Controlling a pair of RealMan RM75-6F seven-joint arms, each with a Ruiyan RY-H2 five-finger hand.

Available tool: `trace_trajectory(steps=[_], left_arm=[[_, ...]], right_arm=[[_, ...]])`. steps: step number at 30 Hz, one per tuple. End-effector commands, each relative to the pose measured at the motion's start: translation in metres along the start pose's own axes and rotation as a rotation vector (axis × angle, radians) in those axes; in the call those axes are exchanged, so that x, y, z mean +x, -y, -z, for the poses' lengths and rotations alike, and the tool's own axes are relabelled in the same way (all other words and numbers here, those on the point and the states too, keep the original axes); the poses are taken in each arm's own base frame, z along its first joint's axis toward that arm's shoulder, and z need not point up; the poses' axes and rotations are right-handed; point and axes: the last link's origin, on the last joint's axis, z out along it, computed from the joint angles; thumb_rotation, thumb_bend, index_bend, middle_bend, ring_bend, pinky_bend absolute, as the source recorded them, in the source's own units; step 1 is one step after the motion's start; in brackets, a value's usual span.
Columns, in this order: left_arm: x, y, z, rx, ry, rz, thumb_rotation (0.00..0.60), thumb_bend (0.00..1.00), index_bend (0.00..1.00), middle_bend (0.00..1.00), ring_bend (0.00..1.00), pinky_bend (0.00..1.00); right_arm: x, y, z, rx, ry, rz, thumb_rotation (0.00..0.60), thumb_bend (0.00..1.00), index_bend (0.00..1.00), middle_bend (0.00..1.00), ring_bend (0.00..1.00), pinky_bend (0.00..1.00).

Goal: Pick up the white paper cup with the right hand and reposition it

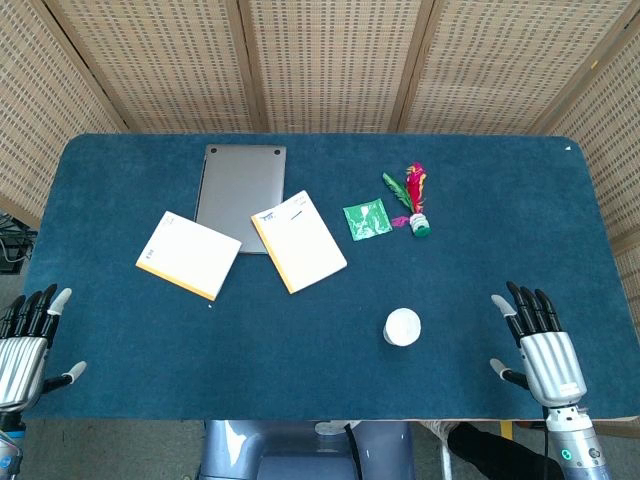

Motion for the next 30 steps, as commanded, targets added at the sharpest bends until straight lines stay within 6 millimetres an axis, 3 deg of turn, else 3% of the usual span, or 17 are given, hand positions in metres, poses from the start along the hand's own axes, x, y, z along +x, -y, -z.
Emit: trace_trajectory(steps=[1,30], left_arm=[[0.0000,0.0001,-0.0001,0.001,0.000,0.000,0.600,0.12,0.00,0.00,0.00,0.00],[0.0000,-0.0016,0.0013,0.005,-0.003,-0.007,0.600,0.13,0.00,0.00,0.00,0.00]], right_arm=[[-0.0008,-0.0006,-0.0003,-0.004,0.005,0.003,0.600,0.13,0.00,0.00,0.00,0.00],[-0.0005,0.0004,0.0012,-0.005,0.036,-0.023,0.600,0.13,0.00,0.00,0.00,0.00]])
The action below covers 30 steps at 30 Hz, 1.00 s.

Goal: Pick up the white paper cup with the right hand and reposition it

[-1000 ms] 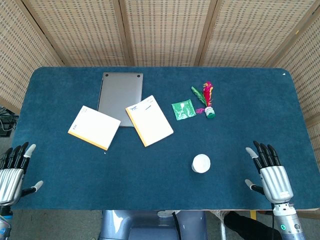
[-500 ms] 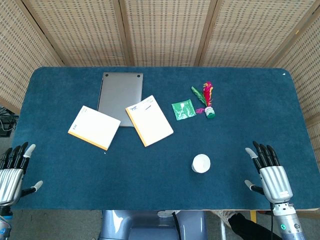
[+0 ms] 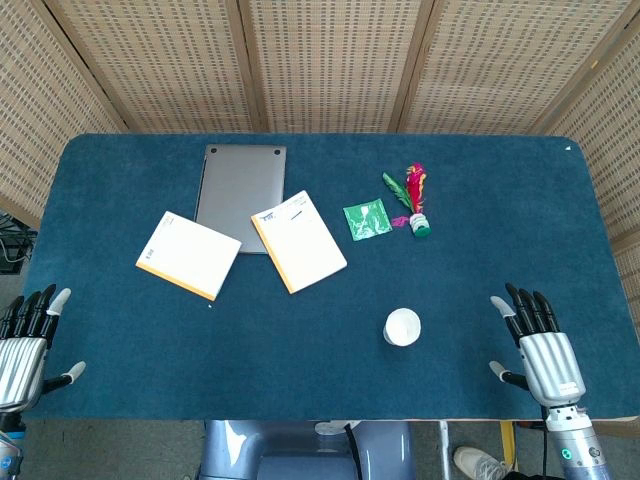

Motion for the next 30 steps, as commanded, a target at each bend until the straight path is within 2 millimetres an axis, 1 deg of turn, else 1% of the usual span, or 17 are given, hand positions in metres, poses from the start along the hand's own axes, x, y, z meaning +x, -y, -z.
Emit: trace_trajectory(steps=[1,3,5,8,10,13,18,19,25,30], left_arm=[[0.000,0.000,0.000,0.001,0.001,-0.001,0.600,0.13,0.00,0.00,0.00,0.00],[0.000,0.000,0.000,0.001,0.001,0.000,0.600,0.13,0.00,0.00,0.00,0.00],[0.000,0.000,0.000,0.002,0.001,0.000,0.600,0.13,0.00,0.00,0.00,0.00],[0.001,0.000,0.000,0.003,0.000,0.002,0.600,0.13,0.00,0.00,0.00,0.00],[0.001,0.000,0.000,0.005,-0.003,0.005,0.600,0.13,0.00,0.00,0.00,0.00],[0.001,0.001,0.000,0.007,-0.002,0.008,0.600,0.13,0.00,0.00,0.00,0.00],[0.000,0.001,-0.001,0.004,0.005,0.011,0.600,0.13,0.00,0.00,0.00,0.00],[0.000,0.001,-0.001,0.004,0.005,0.011,0.600,0.13,0.00,0.00,0.00,0.00],[-0.001,0.002,-0.004,0.004,0.014,0.011,0.600,0.13,0.00,0.00,0.00,0.00],[-0.003,0.001,-0.004,0.002,0.022,0.011,0.600,0.13,0.00,0.00,0.00,0.00]], right_arm=[[0.000,0.001,0.000,0.005,0.004,-0.007,0.600,0.13,0.00,0.00,0.00,0.00],[0.000,0.005,-0.001,0.013,0.016,-0.025,0.600,0.13,0.01,0.00,0.00,0.00],[0.001,0.010,-0.004,0.024,0.024,-0.041,0.600,0.12,0.06,0.00,0.00,0.00],[0.001,0.023,-0.014,0.056,0.039,-0.059,0.600,0.12,0.13,0.00,0.00,0.00],[0.001,0.034,-0.023,0.080,0.053,-0.055,0.600,0.13,0.15,0.00,0.00,0.00],[-0.002,0.051,-0.034,0.111,0.074,-0.038,0.600,0.16,0.18,0.00,0.00,0.00],[-0.013,0.077,-0.045,0.141,0.131,-0.020,0.600,0.20,0.19,0.00,0.00,0.00],[-0.014,0.078,-0.046,0.142,0.134,-0.019,0.600,0.21,0.19,0.00,0.00,0.00],[-0.025,0.102,-0.060,0.154,0.202,-0.005,0.600,0.21,0.18,0.00,0.00,0.00],[-0.033,0.115,-0.073,0.160,0.232,0.017,0.600,0.21,0.18,0.00,0.00,0.00]])
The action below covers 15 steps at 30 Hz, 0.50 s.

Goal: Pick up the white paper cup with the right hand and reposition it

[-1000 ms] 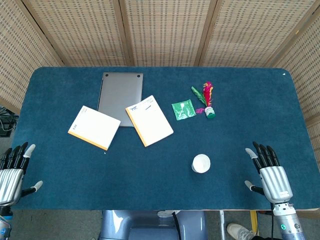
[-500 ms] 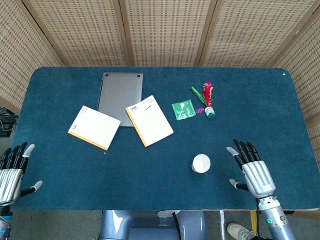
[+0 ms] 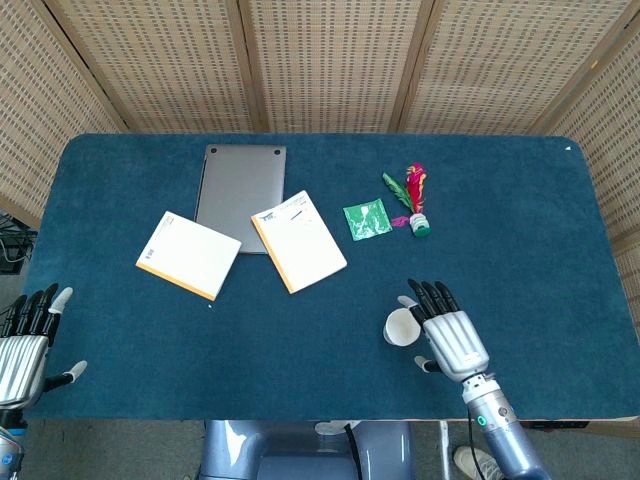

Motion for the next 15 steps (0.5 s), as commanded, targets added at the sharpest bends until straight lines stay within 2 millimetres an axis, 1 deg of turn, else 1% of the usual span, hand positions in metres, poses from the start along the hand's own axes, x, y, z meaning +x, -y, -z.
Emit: trace_trajectory(steps=[1,5,10,15], left_arm=[[0.000,0.000,0.000,-0.001,0.002,0.002,0.600,0.13,0.00,0.00,0.00,0.00],[0.000,0.001,0.000,0.001,0.002,0.007,0.600,0.13,0.00,0.00,0.00,0.00],[0.000,0.001,-0.001,0.001,0.002,0.008,0.600,0.13,0.00,0.00,0.00,0.00],[0.000,0.001,-0.001,-0.001,0.005,0.006,0.600,0.14,0.00,0.00,0.00,0.00]], right_arm=[[-0.003,0.010,-0.014,0.008,0.025,0.010,0.600,0.21,0.19,0.00,0.00,0.00],[-0.012,0.013,-0.028,-0.015,0.070,0.039,0.600,0.22,0.22,0.00,0.00,0.00],[-0.020,0.011,-0.033,-0.041,0.101,0.048,0.600,0.22,0.24,0.00,0.00,0.00],[-0.023,0.011,-0.038,-0.055,0.107,0.062,0.600,0.22,0.27,0.00,0.00,0.00]])
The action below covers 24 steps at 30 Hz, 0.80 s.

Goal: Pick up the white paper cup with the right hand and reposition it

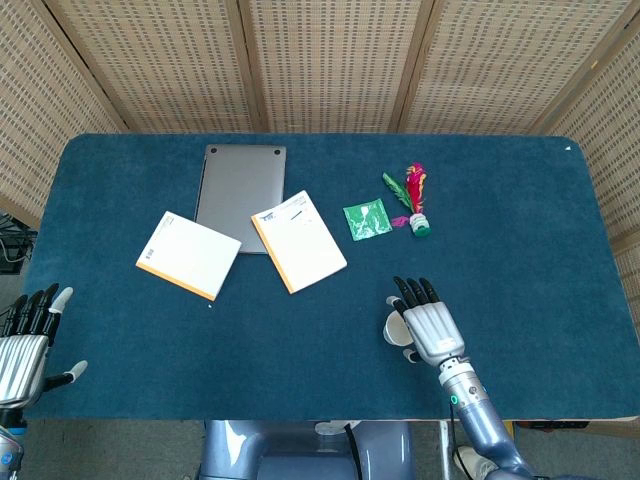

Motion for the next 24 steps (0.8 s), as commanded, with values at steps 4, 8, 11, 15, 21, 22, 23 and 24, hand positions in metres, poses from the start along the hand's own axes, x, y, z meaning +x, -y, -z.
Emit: trace_trajectory(steps=[4,8,11,15,21,22,23,24], left_arm=[[-0.001,-0.001,0.000,-0.002,0.002,-0.003,0.600,0.13,0.00,0.00,0.00,0.00],[-0.001,-0.001,0.000,0.000,0.003,-0.003,0.600,0.14,0.00,0.00,0.00,0.00],[0.000,-0.001,0.000,-0.001,0.001,-0.002,0.600,0.14,0.00,0.00,0.00,0.00],[0.000,-0.001,0.000,-0.001,0.002,0.000,0.600,0.14,0.00,0.00,0.00,0.00],[-0.001,-0.001,0.000,-0.007,0.006,-0.001,0.600,0.14,0.00,0.00,0.00,0.00],[-0.001,-0.002,0.000,-0.008,0.006,-0.002,0.600,0.14,0.00,0.00,0.00,0.00],[-0.001,-0.002,0.000,-0.008,0.006,-0.003,0.600,0.14,0.00,0.00,0.00,0.00],[-0.001,-0.002,0.000,-0.008,0.006,-0.003,0.600,0.14,0.00,0.00,0.00,0.00]], right_arm=[[0.000,0.003,-0.003,0.001,-0.001,-0.013,0.600,0.23,0.29,0.00,0.00,0.00],[-0.001,0.005,-0.006,0.007,-0.012,-0.006,0.600,0.24,0.32,0.00,0.00,0.00],[-0.004,0.005,-0.010,0.003,-0.002,0.004,0.600,0.24,0.34,0.00,0.00,0.00],[-0.007,0.005,-0.013,-0.002,0.005,0.008,0.600,0.24,0.34,0.00,0.00,0.00],[-0.008,0.003,-0.016,-0.012,0.000,0.031,0.600,0.25,0.40,0.03,0.00,0.00],[-0.007,0.003,-0.016,-0.013,-0.002,0.030,0.600,0.25,0.41,0.04,0.00,0.00],[-0.007,0.003,-0.016,-0.013,-0.004,0.027,0.600,0.25,0.43,0.05,0.00,0.00],[-0.006,0.003,-0.016,-0.012,-0.006,0.025,0.600,0.25,0.44,0.06,0.00,0.00]])
